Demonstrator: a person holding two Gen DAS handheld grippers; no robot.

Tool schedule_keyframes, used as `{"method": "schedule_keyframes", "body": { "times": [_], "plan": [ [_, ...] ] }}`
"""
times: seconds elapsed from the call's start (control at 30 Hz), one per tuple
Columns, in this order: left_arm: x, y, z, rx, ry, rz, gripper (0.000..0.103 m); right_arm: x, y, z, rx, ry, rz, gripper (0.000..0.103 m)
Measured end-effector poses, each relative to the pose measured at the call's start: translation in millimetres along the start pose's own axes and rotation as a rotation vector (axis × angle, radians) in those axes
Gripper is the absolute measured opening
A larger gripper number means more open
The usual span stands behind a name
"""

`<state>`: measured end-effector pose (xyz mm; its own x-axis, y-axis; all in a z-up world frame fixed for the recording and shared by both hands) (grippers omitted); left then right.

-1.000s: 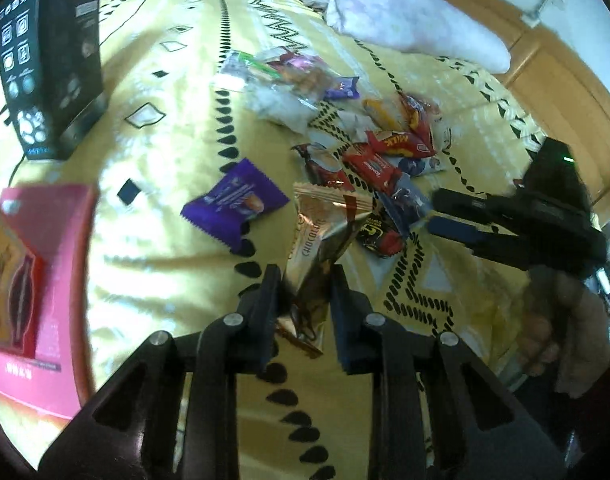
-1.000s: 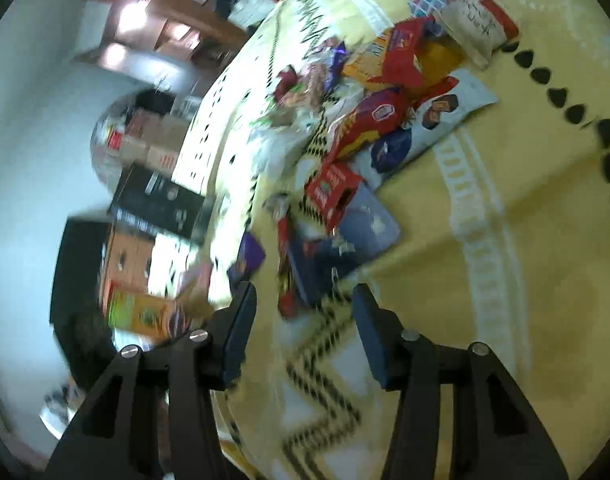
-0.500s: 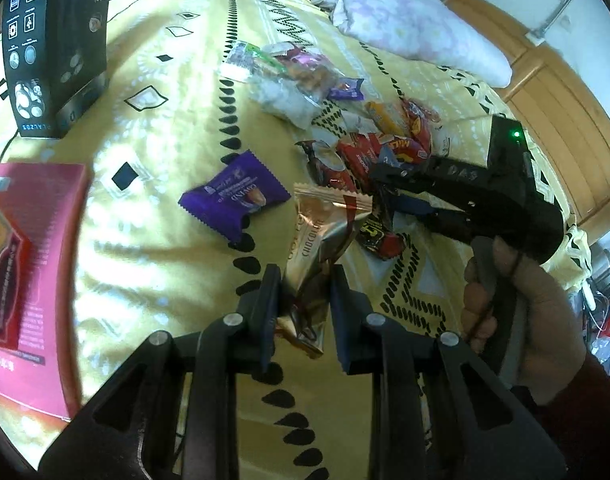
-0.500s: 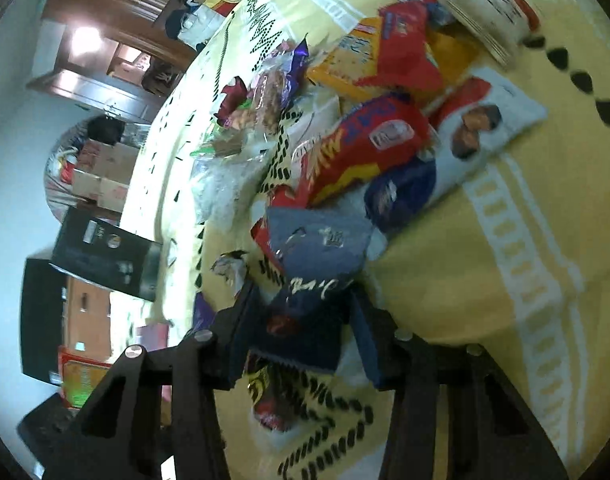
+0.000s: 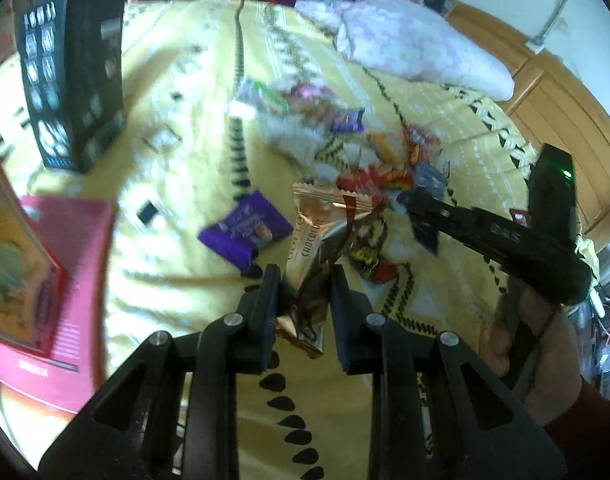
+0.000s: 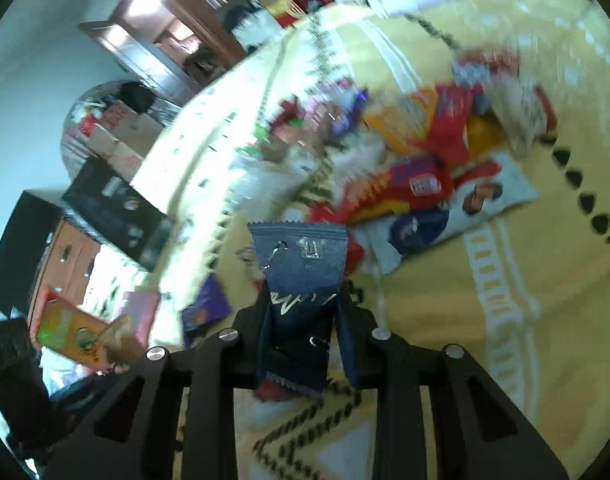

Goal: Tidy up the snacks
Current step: 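Grasp the blue packet with the right tool while the left tool holds the gold wrapper, then carry the gold wrapper and blue packet over the clear bowl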

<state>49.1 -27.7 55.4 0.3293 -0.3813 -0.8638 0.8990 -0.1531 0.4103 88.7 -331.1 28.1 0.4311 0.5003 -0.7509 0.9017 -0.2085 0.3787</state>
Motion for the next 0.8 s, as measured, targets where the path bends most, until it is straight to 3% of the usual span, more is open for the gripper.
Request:
{"method": "schedule_keyframes", "body": {
  "times": [0.23,0.4,0.6,0.8],
  "plan": [
    [-67,14,10,0.033,0.118,0.168,0.025,-54,5,-45,-0.114,0.021,0.09,0.032],
    [-122,16,-5,0.001,0.207,0.288,0.025,-84,10,-92,-0.21,0.058,0.143,0.032],
    [-198,9,-66,-0.118,0.344,0.395,0.025,-98,20,-176,-0.361,0.131,0.168,0.032],
    [-264,-11,-138,-0.273,0.498,0.468,0.025,-96,22,-298,-0.538,0.26,0.169,0.032]
  ]
}}
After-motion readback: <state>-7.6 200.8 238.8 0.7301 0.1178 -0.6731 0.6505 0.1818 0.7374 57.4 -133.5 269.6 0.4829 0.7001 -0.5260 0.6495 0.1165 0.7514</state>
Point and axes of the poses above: each gripper's, at about its wrist camera, not at the fingertips, and x roughly the way its jaws point, z to its right, y to its top, the point moved 4 cm from there along x, roughly the way its jaws point, and after that the axes turned 10 degrees about -z, right-handed, at the moved point
